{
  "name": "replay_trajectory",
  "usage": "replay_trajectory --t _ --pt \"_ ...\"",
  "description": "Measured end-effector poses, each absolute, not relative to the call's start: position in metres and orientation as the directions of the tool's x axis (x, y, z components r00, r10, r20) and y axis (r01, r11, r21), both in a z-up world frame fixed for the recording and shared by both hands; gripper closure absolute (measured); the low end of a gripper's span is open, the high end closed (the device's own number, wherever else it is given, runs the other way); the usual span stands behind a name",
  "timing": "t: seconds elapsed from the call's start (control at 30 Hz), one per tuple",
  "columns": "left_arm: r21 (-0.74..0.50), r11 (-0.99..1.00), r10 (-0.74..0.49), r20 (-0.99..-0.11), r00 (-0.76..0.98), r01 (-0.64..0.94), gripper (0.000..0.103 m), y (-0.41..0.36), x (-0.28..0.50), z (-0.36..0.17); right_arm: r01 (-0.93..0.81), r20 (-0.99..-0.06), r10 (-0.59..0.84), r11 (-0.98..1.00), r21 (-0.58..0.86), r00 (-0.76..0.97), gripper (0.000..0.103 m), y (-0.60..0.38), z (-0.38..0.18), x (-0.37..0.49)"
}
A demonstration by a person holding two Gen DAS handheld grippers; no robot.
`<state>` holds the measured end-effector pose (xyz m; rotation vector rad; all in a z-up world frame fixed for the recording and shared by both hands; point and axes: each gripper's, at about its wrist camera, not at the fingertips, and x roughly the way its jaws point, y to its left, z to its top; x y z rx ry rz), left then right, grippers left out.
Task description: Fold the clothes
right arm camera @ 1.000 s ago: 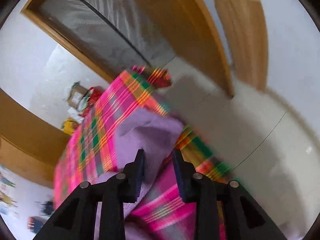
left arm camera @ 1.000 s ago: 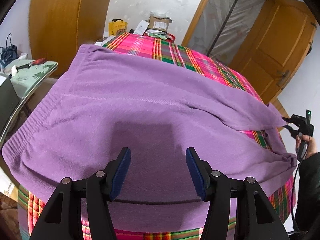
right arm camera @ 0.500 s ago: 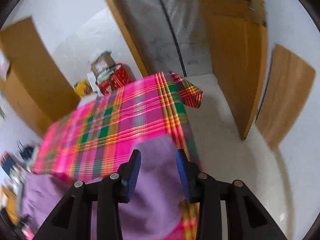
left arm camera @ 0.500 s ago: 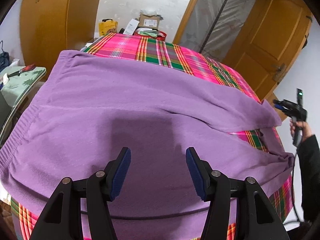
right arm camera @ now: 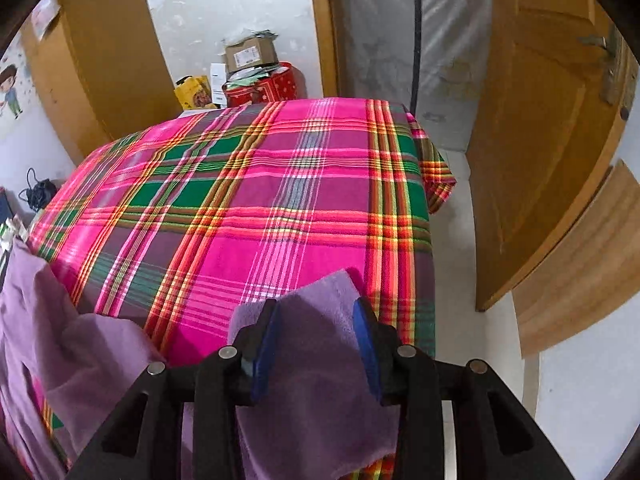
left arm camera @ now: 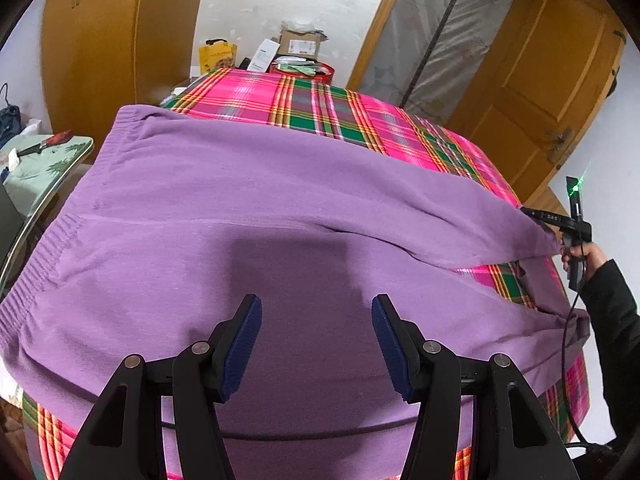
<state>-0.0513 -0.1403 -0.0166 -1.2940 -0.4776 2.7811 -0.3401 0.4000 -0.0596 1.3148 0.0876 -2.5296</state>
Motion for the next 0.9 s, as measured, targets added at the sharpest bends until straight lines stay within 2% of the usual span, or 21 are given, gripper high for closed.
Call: replay_trajectory --t 0.33,0.37,0.43,0.53,0.6,0.77,0.9 --pt "-0.288 -0.953 0.162 -0.748 -0.644 0.095 0.044 -0.135 -0.054 -0.016 0.331 -0.818 -0.209 -0.943 0.024 -0.536 0.055 0.400 -0.064 -0.349" --pt "-0.289 -0.953 0.163 -0.749 -0.643 0.095 0.044 -0.134 -0.054 -0.017 0.335 -0.816 -0.215 -0.942 0.028 -0.536 0.060 0.399 -0.064 -0.348" --pt "-0.288 -0.953 0.164 -0.750 -0.641 0.093 0.044 -0.132 -0.055 -0.017 0.347 -0.815 -0.234 -0.937 0.044 -0.530 0.096 0.396 -0.062 -0.346" --pt "-0.286 -0.954 0.166 -0.751 -0.639 0.088 0.044 -0.128 -0.057 -0.016 0.337 -0.814 -0.183 -0.941 -0.016 -0.551 0.097 0.387 -0.059 -0.343" --pt "-0.283 -0.955 0.164 -0.751 -0.640 0.087 0.044 -0.126 -0.057 -0.016 0.269 -0.788 -0.134 -0.962 -0.042 -0.601 0.097 0.395 -0.052 -0.344" --pt "-0.284 -0.954 0.161 -0.753 -0.638 0.094 0.044 -0.125 -0.059 -0.017 0.025 -0.712 -0.040 -0.999 0.032 -0.701 0.097 0.448 -0.024 -0.351" --pt "-0.292 -0.952 0.171 -0.753 -0.635 0.090 0.044 -0.123 -0.060 -0.019 -0.066 -0.757 -0.033 -0.993 0.101 -0.653 0.091 0.476 -0.032 -0.358"
